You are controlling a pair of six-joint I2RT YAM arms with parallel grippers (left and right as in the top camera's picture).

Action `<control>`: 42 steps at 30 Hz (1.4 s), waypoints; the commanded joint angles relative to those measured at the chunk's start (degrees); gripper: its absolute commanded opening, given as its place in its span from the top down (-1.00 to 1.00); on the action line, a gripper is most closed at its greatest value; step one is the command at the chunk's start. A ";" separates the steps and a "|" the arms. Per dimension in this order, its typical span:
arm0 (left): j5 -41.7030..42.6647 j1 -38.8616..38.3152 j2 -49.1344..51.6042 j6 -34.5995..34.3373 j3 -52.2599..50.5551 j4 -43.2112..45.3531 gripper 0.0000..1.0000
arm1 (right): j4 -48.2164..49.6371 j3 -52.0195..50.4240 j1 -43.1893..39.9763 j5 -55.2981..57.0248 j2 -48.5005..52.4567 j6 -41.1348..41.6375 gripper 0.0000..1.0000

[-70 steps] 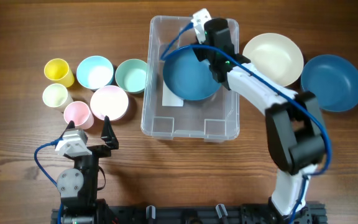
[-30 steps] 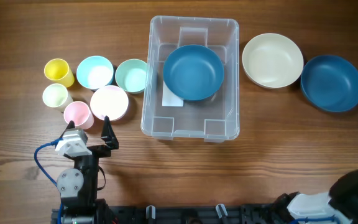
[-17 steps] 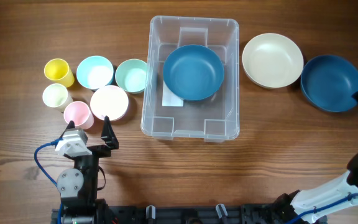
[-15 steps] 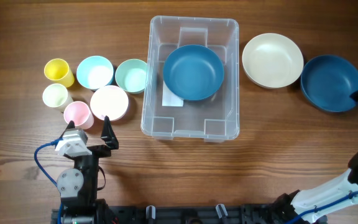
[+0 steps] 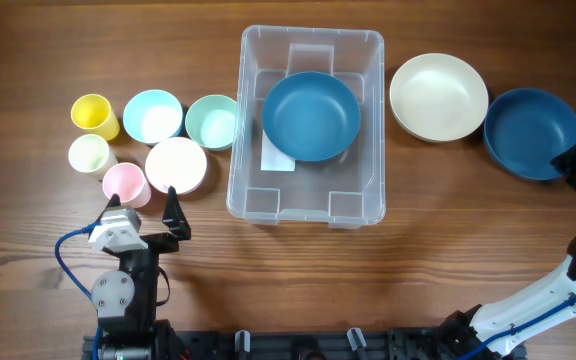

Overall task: Pack container
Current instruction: 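Move the right gripper back to the second teal plate and grasp its rim, then carry the teal plate with the right gripper and stack it in the bin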

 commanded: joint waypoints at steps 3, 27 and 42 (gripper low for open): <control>0.52 -0.33 -0.37 1.14 -0.52 0.20 -1.00 | 0.48 -0.31 0.35 -1.20 1.05 -0.20 0.40; 0.52 -0.33 -0.37 1.14 -0.52 0.20 -0.99 | 1.27 -0.35 0.35 1.79 1.09 0.00 0.91; 0.52 -0.33 -0.37 1.14 -0.52 0.20 -0.99 | -0.33 3.98 0.02 4.42 -10.23 0.44 0.92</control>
